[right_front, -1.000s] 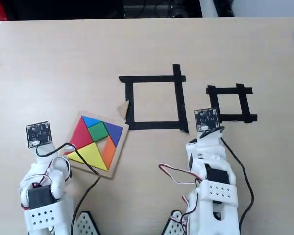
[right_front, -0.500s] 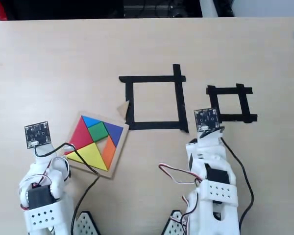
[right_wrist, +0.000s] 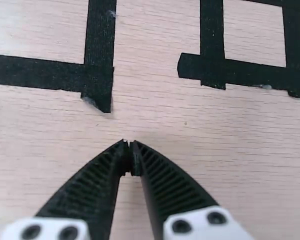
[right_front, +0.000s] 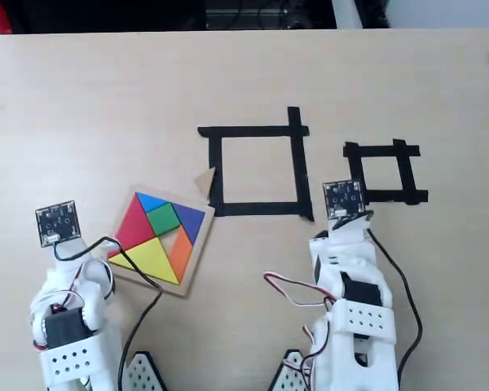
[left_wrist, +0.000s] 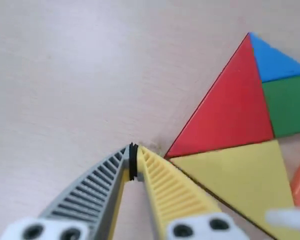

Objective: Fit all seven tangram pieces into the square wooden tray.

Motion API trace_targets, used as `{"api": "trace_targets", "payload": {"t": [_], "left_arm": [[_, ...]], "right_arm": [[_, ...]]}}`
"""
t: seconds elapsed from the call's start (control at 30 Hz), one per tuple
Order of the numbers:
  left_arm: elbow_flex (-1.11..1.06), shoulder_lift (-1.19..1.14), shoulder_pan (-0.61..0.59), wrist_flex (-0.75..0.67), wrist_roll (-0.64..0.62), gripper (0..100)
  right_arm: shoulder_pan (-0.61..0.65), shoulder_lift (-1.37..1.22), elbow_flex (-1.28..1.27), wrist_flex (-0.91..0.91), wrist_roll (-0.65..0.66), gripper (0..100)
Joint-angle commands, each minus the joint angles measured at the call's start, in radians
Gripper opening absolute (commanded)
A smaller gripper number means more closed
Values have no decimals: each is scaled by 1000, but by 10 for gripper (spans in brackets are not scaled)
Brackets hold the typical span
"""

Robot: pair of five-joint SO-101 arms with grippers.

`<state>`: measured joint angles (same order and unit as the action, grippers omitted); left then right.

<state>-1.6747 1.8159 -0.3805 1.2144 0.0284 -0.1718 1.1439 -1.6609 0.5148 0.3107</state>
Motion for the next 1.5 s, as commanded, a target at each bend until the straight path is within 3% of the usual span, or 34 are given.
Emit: {"api": "trace_targets", "payload": {"t": [0.0,0.1,0.3,0.43,0.63,0.73,0.9,1.07,1.2,1.3,1.47], "left_arm": [[54,5,15,-181,118,34],[7,5,104,-311,239,34],[24,0,148,-440,167,34],[157,-2,168,-402,144,34],[568,-40,282,-164,160,34],[746,-218,358,-129,140,59],[871,-770,424,-187,69,105],[966,-1224,510,-347,64,109],[1036,-1464,509,-514,2,155],[1075,-1596,527,-522,-41,224],[1089,-1672,601,-563,-48,216]], "right_arm": [[11,12,7,-18,-3,12],[11,12,7,-18,-3,12],[11,12,7,-18,-3,12],[11,12,7,-18,-3,12],[11,12,7,-18,-3,12],[11,12,7,-18,-3,12],[11,12,7,-18,-3,12],[11,12,7,-18,-3,12],[11,12,7,-17,-3,12],[11,12,7,-15,-3,12],[11,12,7,-12,-3,12]]}}
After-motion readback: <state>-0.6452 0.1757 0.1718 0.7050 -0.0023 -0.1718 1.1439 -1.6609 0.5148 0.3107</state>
